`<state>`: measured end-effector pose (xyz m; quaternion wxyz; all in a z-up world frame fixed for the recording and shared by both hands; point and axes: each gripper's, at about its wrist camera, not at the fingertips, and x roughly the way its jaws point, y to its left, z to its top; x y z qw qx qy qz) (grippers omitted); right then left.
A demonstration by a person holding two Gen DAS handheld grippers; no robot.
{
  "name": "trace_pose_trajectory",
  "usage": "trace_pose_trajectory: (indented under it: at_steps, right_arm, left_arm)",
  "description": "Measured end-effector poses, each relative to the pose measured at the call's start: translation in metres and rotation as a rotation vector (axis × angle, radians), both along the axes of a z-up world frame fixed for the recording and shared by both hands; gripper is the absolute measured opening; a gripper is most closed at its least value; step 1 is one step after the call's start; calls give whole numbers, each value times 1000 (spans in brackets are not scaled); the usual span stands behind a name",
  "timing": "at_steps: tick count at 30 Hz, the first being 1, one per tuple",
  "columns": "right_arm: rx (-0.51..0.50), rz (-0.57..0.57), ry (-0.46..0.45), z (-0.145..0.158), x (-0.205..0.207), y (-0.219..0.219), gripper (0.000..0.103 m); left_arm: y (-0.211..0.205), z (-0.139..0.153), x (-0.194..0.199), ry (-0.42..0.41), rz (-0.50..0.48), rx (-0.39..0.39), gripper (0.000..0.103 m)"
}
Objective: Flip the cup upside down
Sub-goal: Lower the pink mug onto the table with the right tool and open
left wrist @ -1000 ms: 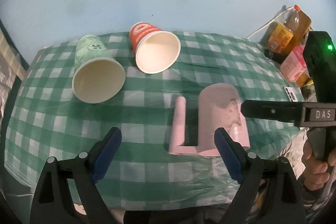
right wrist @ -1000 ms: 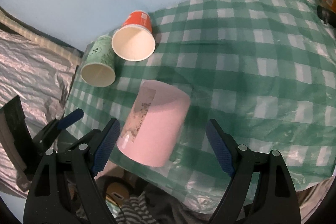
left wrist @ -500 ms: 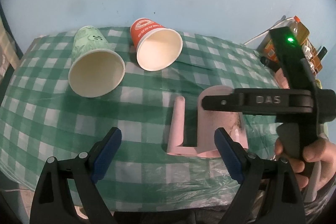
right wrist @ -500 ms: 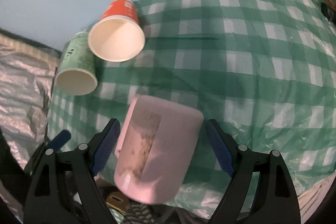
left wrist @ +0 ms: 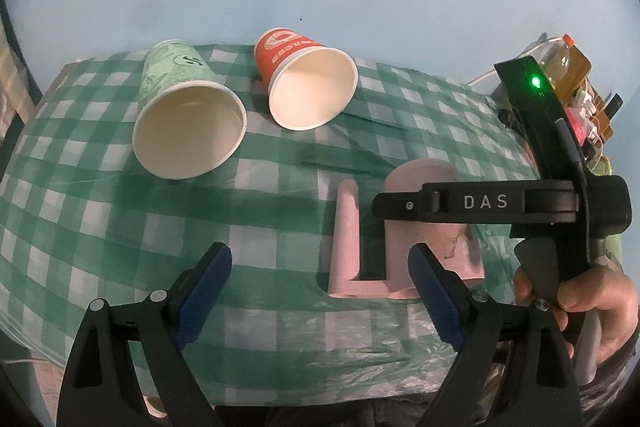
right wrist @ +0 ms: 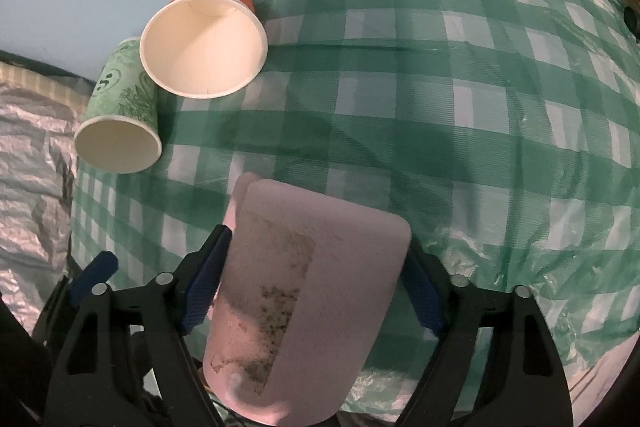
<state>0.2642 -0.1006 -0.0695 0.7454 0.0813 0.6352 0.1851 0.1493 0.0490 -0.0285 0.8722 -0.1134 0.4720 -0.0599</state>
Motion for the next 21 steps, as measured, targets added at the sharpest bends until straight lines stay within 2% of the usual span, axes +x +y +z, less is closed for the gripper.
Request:
trace_pose_trajectory:
  at_steps: [8, 15, 18, 21]
  right_arm:
    - [95, 20, -72, 13, -8, -9, 73]
    - [115, 71, -235, 32, -33, -9, 73]
    - [131, 90, -333, 42, -45, -6, 73]
    - [103, 108, -456, 54, -59, -4, 73]
  left_arm:
    - [8, -1, -2, -12, 19, -19, 91]
    - [19, -2, -10, -43, 67, -87, 91]
    - [22, -2, -15, -65, 93, -87, 91]
    - [23, -2, -21, -83, 111, -80, 91]
